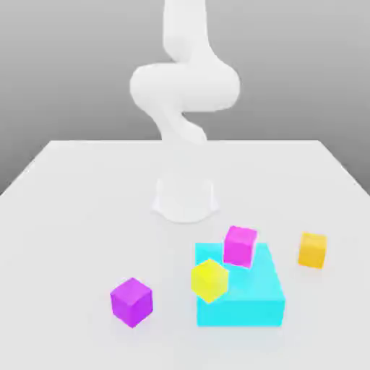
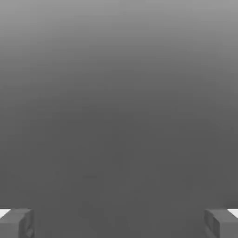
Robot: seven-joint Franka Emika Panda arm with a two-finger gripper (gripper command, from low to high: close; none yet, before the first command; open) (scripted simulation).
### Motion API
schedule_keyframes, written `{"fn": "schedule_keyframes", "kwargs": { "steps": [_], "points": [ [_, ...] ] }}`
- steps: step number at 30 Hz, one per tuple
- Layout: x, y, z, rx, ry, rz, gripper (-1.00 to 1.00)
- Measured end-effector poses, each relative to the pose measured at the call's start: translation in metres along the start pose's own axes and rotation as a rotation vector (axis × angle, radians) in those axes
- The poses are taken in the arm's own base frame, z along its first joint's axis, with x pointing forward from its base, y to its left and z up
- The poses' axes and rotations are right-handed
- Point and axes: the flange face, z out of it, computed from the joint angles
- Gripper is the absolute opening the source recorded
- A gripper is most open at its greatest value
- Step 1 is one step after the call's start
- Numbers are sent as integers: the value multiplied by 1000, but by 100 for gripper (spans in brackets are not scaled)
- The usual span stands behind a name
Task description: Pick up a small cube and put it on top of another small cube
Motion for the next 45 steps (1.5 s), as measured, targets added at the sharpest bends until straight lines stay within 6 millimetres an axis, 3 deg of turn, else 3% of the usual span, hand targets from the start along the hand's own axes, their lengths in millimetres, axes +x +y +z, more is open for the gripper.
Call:
{"fn": "schedule_keyframes", "kwargs": {
  "steps": [4,9,14,18,21,28,29,37,43,45],
  "points": [
    [-1,39,103,-105,-106,132,0],
    [-25,101,206,-253,-199,283,0],
    [-65,178,283,-423,-253,424,0],
    [-101,249,323,-573,-265,536,0],
    [-126,292,342,-665,-261,591,0],
    [-155,326,387,-681,-262,594,0],
    [-158,329,390,-681,-263,595,-100],
    [-154,325,385,-680,-260,593,-100],
    [-134,300,349,-680,-261,594,-100],
    [-128,275,342,-637,-278,564,-100]
  ]
}}
